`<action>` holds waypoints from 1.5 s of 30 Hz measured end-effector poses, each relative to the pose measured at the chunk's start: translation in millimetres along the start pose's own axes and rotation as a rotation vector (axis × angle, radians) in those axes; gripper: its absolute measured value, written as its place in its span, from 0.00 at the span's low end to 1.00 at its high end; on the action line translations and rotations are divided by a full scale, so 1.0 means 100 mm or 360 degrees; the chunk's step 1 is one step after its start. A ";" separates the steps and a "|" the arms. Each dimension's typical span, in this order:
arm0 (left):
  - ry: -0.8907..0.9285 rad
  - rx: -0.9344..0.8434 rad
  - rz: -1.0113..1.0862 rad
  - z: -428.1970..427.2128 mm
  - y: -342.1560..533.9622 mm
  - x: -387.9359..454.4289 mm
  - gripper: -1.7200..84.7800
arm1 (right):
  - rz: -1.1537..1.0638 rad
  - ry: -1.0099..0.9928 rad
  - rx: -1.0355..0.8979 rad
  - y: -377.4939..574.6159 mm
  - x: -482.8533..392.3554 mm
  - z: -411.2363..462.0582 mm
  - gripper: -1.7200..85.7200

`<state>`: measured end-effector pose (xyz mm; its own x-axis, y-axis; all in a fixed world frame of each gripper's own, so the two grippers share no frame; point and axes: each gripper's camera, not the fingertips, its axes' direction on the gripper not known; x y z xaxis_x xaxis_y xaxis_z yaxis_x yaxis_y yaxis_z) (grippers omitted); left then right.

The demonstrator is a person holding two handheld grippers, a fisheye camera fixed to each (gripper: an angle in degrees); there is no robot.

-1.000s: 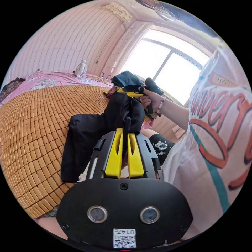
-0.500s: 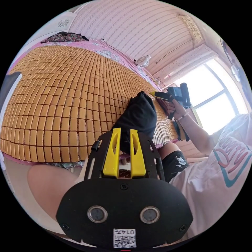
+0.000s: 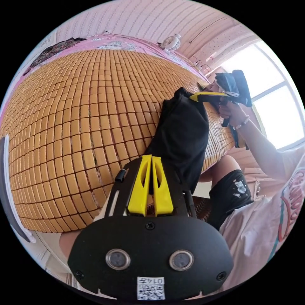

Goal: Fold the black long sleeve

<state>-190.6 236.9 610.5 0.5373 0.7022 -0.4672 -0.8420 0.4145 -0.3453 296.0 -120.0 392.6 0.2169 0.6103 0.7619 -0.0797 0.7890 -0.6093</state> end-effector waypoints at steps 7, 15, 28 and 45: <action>0.0002 0.0048 0.0071 -0.49 0.21 0.28 0.01 | -0.0172 -0.0180 0.0135 0.16 -0.03 -0.12 0.03; -0.0194 0.0051 -0.0017 -0.18 0.01 0.09 0.14 | -0.0189 -0.0194 0.0113 0.14 -0.04 0.08 0.03; -0.0026 -0.0123 0.0121 -0.55 0.28 0.54 0.01 | -0.0256 -0.0051 0.0045 -0.06 -0.03 0.50 0.03; -0.0432 -0.0161 -0.0074 -0.07 0.73 0.59 0.08 | -0.0116 -0.0074 -0.0227 -0.33 0.35 1.61 0.12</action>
<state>-219.7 304.2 551.8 0.5307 0.8188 -0.2187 -0.8005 0.3995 -0.4468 149.2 -113.2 474.4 0.1715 0.5573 0.8124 0.0739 0.8150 -0.5747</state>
